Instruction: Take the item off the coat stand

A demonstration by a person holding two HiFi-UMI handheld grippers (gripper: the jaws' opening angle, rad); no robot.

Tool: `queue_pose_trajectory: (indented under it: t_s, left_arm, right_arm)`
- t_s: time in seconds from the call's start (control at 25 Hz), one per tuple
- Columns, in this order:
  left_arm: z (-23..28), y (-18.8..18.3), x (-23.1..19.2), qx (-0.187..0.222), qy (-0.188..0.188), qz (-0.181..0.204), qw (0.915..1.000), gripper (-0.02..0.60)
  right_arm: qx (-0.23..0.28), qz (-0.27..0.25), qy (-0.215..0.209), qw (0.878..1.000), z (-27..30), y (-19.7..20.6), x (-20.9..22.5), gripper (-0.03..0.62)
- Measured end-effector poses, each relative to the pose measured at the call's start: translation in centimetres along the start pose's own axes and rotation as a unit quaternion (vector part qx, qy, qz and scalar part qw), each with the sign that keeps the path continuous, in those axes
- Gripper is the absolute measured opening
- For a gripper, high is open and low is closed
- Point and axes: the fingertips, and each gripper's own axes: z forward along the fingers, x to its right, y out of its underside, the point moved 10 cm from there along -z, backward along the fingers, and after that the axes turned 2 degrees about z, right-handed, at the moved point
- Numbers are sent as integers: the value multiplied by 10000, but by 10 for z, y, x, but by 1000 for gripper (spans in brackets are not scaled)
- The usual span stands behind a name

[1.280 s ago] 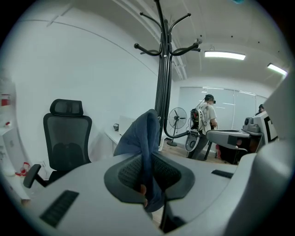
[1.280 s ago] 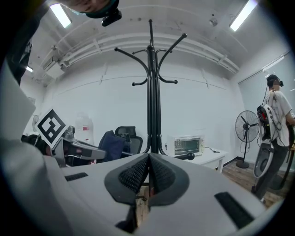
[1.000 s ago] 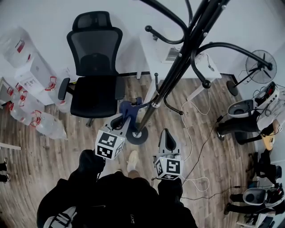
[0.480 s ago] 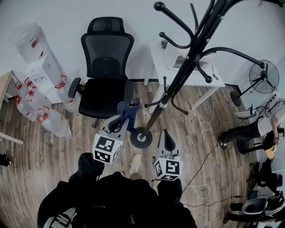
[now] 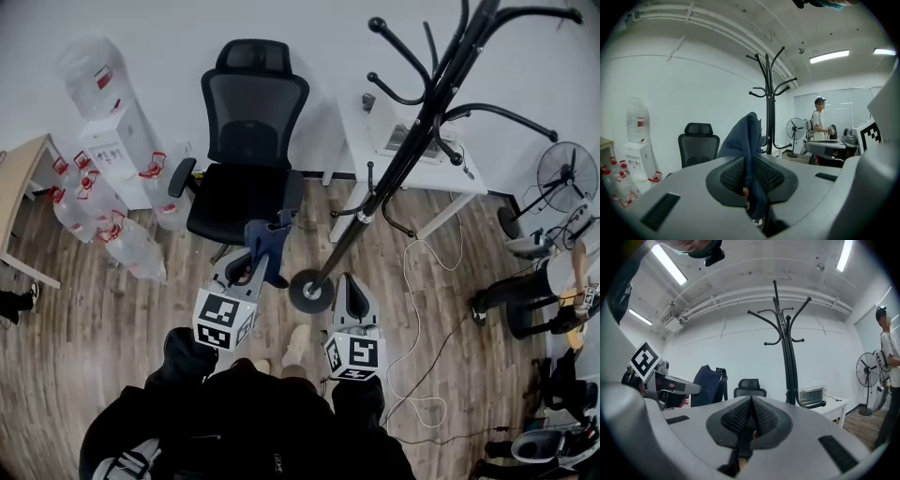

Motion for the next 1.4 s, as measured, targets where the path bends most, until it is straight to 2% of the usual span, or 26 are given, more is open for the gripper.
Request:
queue_pose_trajectory:
  t_s: [0.56,0.88,1.4]
  left_arm:
    - [-70,12,-20,13,-484,-26,9988,54]
    - [-83,17,-34,-8,-652,-50,9979,54]
    - [-89,18,-38,28,-699,-72,9975,54]
  right_arm:
    - [36,-8,-499,9987,-2,-1,-55,15]
    - [30,-24,-697,9976,9,0,-73,15]
    - [-21,-106,-860,9962,11,-2,-82,15]
